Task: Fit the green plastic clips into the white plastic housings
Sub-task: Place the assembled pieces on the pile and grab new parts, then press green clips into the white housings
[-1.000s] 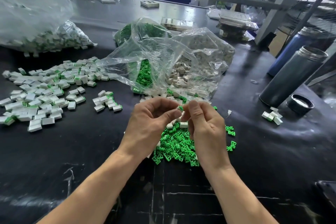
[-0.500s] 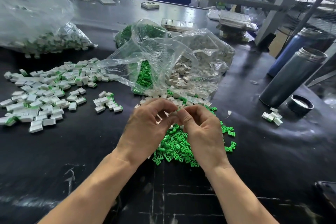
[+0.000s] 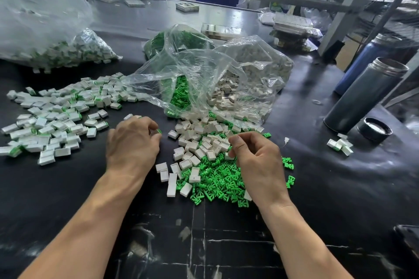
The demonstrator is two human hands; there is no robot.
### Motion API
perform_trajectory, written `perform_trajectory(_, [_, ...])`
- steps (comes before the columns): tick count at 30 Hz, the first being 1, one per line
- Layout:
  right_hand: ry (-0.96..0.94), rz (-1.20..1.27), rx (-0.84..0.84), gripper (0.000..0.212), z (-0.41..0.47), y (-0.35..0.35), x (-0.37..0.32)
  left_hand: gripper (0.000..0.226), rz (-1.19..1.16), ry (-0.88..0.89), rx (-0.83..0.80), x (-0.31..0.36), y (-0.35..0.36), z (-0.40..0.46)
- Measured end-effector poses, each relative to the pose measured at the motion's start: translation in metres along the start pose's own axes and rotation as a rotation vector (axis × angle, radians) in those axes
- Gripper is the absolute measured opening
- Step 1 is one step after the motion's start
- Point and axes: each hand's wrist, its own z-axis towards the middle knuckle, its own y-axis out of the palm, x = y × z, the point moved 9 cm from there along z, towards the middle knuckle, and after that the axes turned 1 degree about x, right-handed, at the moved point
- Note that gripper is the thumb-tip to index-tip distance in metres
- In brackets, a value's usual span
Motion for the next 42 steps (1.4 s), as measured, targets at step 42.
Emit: perform_trajectory(42, [0.032, -0.751, -0.344, 0.022, -0.004, 0.009, -0.005, 0.021, -0.704, 0.073, -0.107, 0.047, 0.010, -0.024])
